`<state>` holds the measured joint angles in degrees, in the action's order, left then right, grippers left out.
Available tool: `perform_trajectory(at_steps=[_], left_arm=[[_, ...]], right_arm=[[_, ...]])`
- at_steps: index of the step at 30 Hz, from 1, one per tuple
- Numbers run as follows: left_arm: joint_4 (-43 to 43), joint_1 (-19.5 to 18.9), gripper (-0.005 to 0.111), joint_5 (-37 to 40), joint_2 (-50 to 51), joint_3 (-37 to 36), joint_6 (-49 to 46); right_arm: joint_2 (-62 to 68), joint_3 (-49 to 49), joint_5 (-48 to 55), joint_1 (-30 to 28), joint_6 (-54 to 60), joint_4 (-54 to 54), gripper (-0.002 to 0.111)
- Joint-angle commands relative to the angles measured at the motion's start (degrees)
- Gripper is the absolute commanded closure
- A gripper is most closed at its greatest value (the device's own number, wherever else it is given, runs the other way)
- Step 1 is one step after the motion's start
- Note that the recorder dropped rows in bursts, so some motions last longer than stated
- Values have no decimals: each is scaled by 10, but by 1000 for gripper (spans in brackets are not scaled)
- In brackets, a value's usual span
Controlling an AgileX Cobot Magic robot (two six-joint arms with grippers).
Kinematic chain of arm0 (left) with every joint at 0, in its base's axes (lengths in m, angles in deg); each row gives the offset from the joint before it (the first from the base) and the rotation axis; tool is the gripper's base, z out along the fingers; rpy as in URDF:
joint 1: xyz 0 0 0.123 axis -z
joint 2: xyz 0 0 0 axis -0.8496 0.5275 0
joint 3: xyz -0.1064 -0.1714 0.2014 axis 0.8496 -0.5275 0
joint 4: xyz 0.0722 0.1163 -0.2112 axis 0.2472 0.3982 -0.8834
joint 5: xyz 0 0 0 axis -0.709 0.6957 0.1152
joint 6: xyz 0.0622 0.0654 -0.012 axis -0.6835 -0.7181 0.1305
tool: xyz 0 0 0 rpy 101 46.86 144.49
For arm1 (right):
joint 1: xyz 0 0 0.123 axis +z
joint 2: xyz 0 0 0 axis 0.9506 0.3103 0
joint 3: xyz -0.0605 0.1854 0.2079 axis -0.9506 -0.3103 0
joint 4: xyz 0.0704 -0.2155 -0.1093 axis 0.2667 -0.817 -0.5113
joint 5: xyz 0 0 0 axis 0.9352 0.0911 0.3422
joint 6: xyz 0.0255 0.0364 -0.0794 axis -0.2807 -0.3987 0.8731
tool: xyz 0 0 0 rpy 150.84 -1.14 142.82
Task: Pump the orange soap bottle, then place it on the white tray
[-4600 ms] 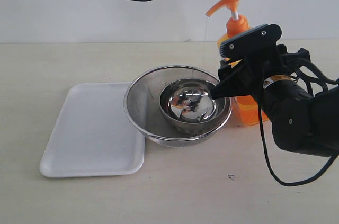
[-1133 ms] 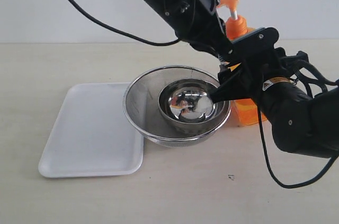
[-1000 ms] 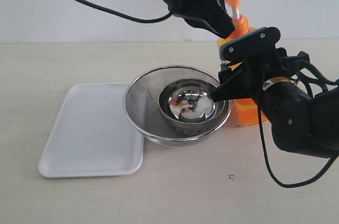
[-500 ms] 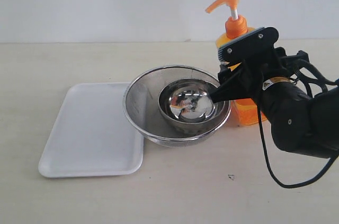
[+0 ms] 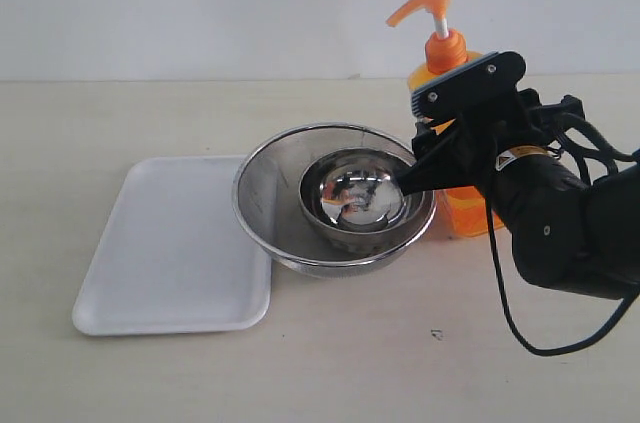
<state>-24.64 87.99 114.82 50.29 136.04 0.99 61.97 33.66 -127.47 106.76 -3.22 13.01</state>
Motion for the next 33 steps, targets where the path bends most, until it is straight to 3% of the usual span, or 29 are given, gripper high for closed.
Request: perform_trajectory(at_steps=[1,12,20,33], left_arm=[[-2,-7,102,-10,-12,-3,9],[75,-7,102,-50,-26,-3,61],[74,-37,102,-57,-60,-8,83],[75,-47,102,-205,-147,-168,101]], right_arm=[[2,-2,2,1,8,6,108],[2,-2,1,1,7,6,108],[2,-2,-19,1,7,6,108],[2,-2,-19,1,8,6,108]])
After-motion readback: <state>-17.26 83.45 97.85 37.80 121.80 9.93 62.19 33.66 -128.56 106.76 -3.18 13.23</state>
